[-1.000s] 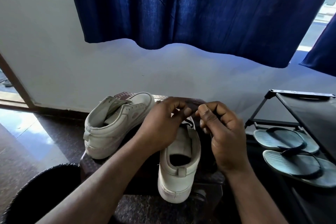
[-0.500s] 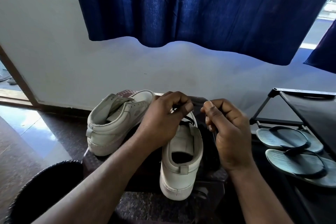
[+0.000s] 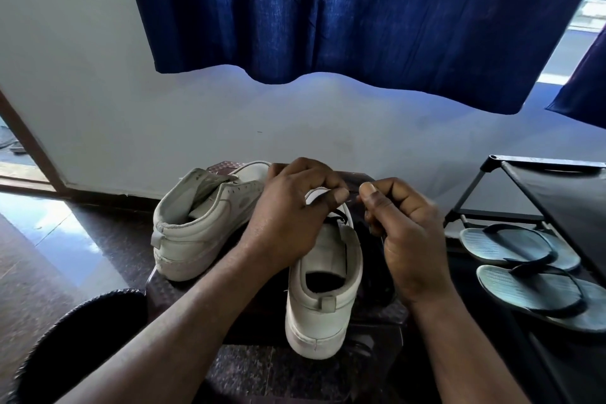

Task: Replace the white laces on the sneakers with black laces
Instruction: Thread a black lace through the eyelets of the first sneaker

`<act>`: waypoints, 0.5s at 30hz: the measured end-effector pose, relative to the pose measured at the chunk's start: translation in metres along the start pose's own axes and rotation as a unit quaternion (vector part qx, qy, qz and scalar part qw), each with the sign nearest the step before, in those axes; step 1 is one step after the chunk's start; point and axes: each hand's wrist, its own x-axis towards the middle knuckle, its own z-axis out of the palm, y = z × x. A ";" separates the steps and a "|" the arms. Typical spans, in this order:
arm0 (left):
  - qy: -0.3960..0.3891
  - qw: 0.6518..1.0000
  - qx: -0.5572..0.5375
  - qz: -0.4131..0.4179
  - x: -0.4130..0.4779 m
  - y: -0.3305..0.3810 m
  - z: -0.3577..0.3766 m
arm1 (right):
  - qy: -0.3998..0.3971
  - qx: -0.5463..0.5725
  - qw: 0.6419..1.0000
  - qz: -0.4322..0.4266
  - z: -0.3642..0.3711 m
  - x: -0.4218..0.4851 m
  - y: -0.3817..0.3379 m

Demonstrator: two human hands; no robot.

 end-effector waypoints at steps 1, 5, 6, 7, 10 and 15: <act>0.009 0.999 0.043 -0.012 0.001 -0.004 -0.001 | 0.000 0.001 1.000 -0.002 -0.001 0.000 -0.001; 0.013 0.987 0.143 -0.072 0.007 -0.017 -0.009 | 0.013 0.044 0.999 -0.005 -0.004 0.001 -0.003; 0.005 0.989 0.128 -0.068 0.006 -0.017 -0.010 | 0.013 0.049 0.999 -0.002 -0.004 0.001 -0.003; -0.003 0.994 0.096 -0.057 0.006 -0.014 -0.011 | 0.011 0.046 0.999 0.000 -0.003 0.001 -0.003; -0.040 0.999 -0.016 -0.016 0.003 -0.002 -0.007 | -0.002 0.009 1.000 -0.001 0.000 0.000 -0.001; -0.053 0.994 -0.098 -0.021 0.004 -0.004 -0.002 | -0.019 -0.004 1.000 -0.003 0.000 -0.001 0.001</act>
